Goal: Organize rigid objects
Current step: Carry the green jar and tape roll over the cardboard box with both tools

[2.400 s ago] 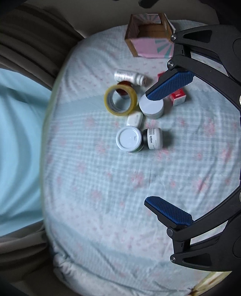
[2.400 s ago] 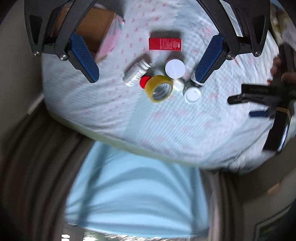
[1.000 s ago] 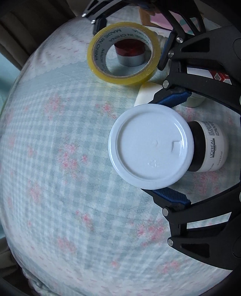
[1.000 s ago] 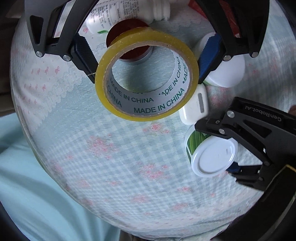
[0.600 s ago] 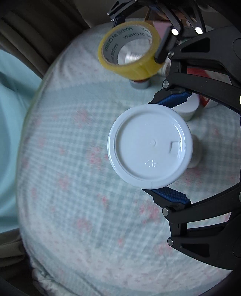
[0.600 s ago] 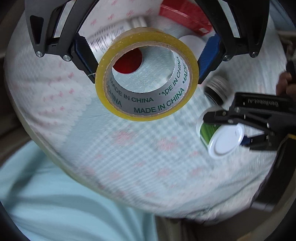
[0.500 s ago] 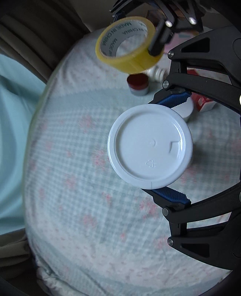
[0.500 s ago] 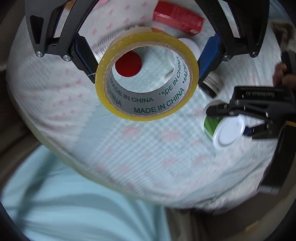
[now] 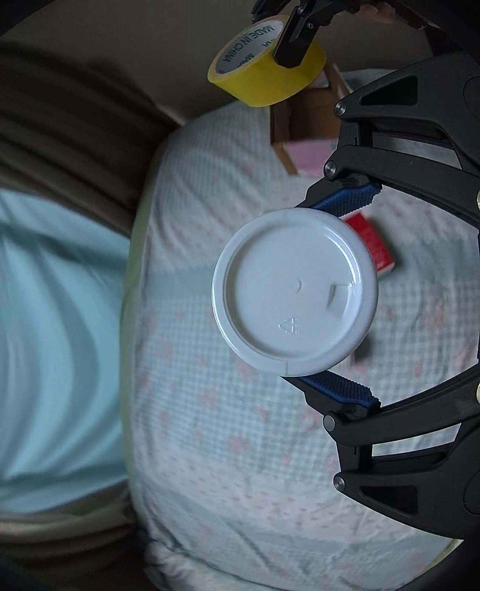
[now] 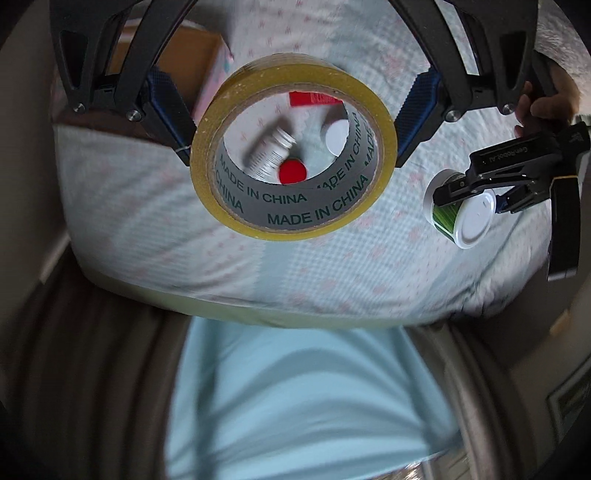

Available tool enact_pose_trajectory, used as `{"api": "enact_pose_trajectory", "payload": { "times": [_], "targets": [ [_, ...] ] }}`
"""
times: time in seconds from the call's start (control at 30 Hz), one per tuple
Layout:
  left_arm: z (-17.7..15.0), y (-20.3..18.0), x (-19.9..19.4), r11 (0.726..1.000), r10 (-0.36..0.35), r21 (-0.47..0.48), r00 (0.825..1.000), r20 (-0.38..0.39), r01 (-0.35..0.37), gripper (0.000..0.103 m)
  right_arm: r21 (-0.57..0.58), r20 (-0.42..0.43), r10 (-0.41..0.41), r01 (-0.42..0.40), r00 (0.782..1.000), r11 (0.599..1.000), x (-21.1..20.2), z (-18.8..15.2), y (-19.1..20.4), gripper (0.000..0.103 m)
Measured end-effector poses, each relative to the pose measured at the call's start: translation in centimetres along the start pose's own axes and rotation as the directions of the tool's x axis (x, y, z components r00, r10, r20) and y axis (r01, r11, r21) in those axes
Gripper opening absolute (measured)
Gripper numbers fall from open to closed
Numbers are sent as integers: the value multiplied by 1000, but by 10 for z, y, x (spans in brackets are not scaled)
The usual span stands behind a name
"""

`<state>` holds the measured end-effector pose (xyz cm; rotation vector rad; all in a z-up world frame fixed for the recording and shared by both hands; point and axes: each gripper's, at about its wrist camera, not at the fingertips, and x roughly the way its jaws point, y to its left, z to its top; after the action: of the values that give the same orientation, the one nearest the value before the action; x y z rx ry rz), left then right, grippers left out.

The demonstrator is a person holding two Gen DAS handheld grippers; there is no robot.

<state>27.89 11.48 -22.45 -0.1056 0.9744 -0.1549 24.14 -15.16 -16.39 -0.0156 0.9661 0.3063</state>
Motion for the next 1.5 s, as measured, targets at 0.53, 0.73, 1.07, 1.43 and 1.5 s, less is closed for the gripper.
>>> {"api": "enact_pose_trajectory", "payload": {
  "times": [0.53, 0.73, 1.07, 1.43, 1.5],
  "targets": [
    [-24, -217, -18, 990, -128, 54, 990, -67, 131, 70, -14, -37, -19, 18, 999, 1000, -79, -53, -150, 98],
    [-30, -290, 11, 989, -133, 51, 982, -131, 141, 71, -37, -96, 14, -18, 995, 999, -69, -76, -212, 98],
    [-45, -351, 102, 989, -41, 127, 963, -267, 78, 70, 25, -180, 35, -31, 983, 999, 4, -110, -296, 98],
    [-64, -361, 226, 986, 43, 164, 902, -429, 31, 70, -249, -228, -30, -28, 973, 968, 84, -150, -292, 98],
    [-66, -365, 239, 981, 61, 191, 894, -443, 28, 70, -266, -235, -27, -38, 972, 963, 92, -150, -293, 98]
  ]
}}
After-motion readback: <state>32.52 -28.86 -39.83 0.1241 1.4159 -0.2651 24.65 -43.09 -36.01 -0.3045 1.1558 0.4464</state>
